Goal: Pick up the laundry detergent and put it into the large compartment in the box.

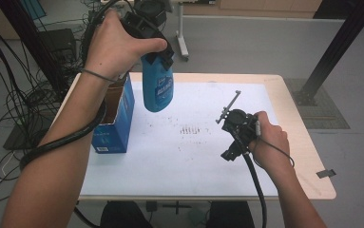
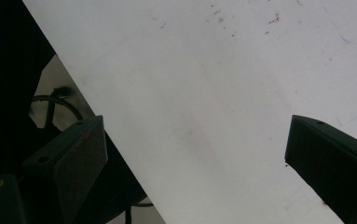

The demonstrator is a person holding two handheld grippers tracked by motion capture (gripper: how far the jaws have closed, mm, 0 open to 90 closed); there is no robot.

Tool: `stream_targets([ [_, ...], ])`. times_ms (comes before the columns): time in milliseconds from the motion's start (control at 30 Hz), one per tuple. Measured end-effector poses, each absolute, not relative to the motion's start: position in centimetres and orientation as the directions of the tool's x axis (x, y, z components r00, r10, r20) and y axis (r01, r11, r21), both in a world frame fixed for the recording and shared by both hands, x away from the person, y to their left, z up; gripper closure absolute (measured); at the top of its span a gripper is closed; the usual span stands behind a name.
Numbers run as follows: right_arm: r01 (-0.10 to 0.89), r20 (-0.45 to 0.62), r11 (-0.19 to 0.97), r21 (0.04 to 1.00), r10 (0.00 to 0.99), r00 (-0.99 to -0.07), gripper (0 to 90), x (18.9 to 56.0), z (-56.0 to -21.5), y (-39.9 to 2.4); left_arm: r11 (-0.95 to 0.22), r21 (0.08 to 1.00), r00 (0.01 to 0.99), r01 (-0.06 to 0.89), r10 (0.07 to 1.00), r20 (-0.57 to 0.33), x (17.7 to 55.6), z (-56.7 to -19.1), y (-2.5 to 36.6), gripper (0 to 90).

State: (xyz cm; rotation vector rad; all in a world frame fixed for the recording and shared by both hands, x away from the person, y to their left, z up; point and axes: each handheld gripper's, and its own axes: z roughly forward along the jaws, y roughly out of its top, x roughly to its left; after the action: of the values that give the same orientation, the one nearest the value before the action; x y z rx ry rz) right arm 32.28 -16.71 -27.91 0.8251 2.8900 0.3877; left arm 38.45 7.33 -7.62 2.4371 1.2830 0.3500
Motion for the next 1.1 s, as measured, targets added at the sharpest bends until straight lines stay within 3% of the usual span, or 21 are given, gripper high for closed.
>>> stream_targets([
  [1100,0.495,-0.03,0.819,0.289,0.524,-0.851,5.3,32.2,-28.0,-16.7,-0.239,0.442,0.223,0.865,0.971,0.088,39.7,-7.7,18.0,37.5],
])
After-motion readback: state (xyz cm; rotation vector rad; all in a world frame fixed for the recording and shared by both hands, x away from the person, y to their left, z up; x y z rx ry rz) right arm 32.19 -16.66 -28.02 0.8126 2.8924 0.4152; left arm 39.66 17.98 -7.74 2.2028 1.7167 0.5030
